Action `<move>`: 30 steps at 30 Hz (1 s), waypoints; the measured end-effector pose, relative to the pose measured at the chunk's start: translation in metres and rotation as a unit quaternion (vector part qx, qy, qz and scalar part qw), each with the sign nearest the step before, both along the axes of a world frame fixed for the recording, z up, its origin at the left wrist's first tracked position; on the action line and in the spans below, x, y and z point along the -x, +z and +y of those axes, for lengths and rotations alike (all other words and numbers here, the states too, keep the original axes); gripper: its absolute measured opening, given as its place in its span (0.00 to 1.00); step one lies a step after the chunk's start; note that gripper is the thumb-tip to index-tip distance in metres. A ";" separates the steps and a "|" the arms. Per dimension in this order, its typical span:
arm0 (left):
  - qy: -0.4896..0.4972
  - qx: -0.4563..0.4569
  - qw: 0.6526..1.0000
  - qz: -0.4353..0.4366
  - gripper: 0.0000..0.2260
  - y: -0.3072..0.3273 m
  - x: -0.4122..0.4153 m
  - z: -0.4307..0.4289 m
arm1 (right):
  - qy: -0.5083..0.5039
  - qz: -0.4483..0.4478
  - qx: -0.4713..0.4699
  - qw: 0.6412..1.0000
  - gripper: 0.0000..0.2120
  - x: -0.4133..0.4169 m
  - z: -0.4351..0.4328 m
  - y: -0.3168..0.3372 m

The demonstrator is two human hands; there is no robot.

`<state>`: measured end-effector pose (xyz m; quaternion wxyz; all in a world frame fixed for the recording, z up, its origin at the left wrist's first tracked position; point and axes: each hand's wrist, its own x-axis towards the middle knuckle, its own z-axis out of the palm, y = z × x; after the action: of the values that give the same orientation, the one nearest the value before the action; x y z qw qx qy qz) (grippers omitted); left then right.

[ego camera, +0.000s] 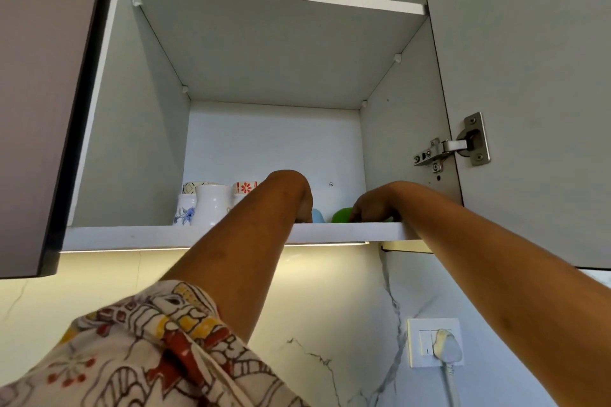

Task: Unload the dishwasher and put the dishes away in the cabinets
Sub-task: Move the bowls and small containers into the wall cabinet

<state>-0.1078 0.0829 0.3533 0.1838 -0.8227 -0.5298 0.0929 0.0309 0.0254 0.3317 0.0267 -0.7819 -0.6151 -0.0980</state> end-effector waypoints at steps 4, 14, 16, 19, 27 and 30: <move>-0.022 0.003 1.000 -0.007 0.21 -0.005 0.004 -0.001 | 0.000 0.019 0.002 1.000 0.20 0.003 -0.006 -0.004; -0.228 -0.084 0.925 -0.293 0.16 -0.023 0.030 -0.075 | 0.099 0.054 -0.123 0.986 0.23 0.031 -0.079 -0.014; -0.270 -0.117 0.873 -0.390 0.15 -0.038 0.029 -0.091 | 0.110 0.062 -0.172 0.977 0.22 0.034 -0.092 -0.023; -0.321 -0.223 0.784 -0.483 0.15 -0.071 0.023 -0.114 | 0.154 0.115 -0.298 0.935 0.17 0.036 -0.108 -0.043; -0.344 -0.341 0.658 -0.576 0.19 -0.195 -0.024 -0.141 | 0.191 0.152 -0.487 0.839 0.17 0.027 -0.144 -0.149; -0.354 -0.231 0.669 -0.611 0.21 -0.247 -0.054 -0.159 | 0.135 0.169 -0.469 0.856 0.20 0.007 -0.160 -0.203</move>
<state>-0.0538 -0.0758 0.1059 0.0221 -0.7525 -0.1974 -0.6279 0.0241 -0.1349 0.1286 0.5070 -0.5905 -0.5815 -0.2370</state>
